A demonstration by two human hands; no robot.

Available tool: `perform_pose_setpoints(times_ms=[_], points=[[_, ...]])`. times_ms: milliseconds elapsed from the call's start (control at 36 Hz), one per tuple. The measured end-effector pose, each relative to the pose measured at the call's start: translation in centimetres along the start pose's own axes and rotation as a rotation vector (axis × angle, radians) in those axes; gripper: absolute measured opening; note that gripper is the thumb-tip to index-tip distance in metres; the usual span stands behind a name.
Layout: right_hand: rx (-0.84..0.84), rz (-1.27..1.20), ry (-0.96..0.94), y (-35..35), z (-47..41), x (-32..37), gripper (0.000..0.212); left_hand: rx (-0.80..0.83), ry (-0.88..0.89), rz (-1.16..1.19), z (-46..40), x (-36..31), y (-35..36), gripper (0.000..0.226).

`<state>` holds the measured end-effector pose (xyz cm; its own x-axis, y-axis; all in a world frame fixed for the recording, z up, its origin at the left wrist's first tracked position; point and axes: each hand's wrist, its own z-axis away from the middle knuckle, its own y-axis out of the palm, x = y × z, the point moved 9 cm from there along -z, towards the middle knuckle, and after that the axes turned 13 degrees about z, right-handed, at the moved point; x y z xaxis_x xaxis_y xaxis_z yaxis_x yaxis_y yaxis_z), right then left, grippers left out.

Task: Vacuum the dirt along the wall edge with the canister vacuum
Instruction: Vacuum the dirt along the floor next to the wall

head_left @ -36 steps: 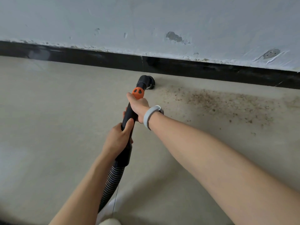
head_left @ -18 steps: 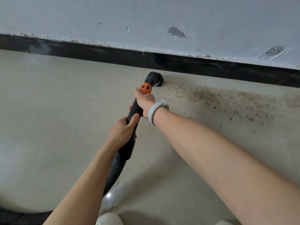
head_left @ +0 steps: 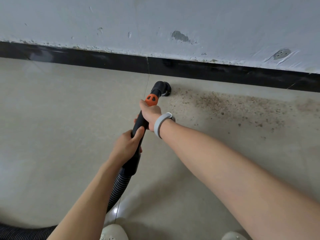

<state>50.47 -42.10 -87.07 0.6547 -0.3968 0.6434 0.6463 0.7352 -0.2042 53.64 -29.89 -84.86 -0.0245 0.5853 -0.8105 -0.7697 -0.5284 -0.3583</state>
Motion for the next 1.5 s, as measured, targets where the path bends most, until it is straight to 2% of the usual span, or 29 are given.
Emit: perform_pose_setpoints(times_ms=[83, 333, 500, 667, 861, 1056, 1306, 1500], points=[[-0.006, -0.024, 0.057, -1.7, -0.2, -0.8, 0.056, 0.022, 0.011, -0.033, -0.3, -0.7, 1.3, 0.048], [0.017, -0.146, 0.089, -4.4, -0.1, -2.7, 0.04, 0.077, 0.029, -0.073, -0.2, -0.8, 4.3, 0.044], [-0.023, -0.134, 0.083, -7.1, -0.1, -3.4, 0.042, 0.105, 0.043, -0.115, -0.2, -1.9, 6.3, 0.046], [-0.058, -0.157, 0.11, -10.6, 0.0, -4.5, 0.034, 0.144, 0.059, -0.102, 0.1, -3.1, 9.5, 0.045], [-0.136, -0.097, 0.106, -14.8, 0.5, -5.6, 0.058, 0.194, 0.079, -0.142, 0.3, -4.8, 13.6, 0.046], [-0.187, -0.123, 0.134, -19.0, 0.5, -7.1, 0.06, 0.266, 0.102, -0.135, 0.3, -6.1, 17.5, 0.045], [-0.238, -0.215, 0.149, -24.3, 0.1, -9.1, 0.049, 0.325, 0.136, -0.166, 0.7, -7.9, 22.6, 0.046], [-0.294, -0.232, 0.171, -28.2, -0.2, -11.1, 0.055, 0.382, 0.158, -0.192, 0.8, -9.0, 26.1, 0.045]])
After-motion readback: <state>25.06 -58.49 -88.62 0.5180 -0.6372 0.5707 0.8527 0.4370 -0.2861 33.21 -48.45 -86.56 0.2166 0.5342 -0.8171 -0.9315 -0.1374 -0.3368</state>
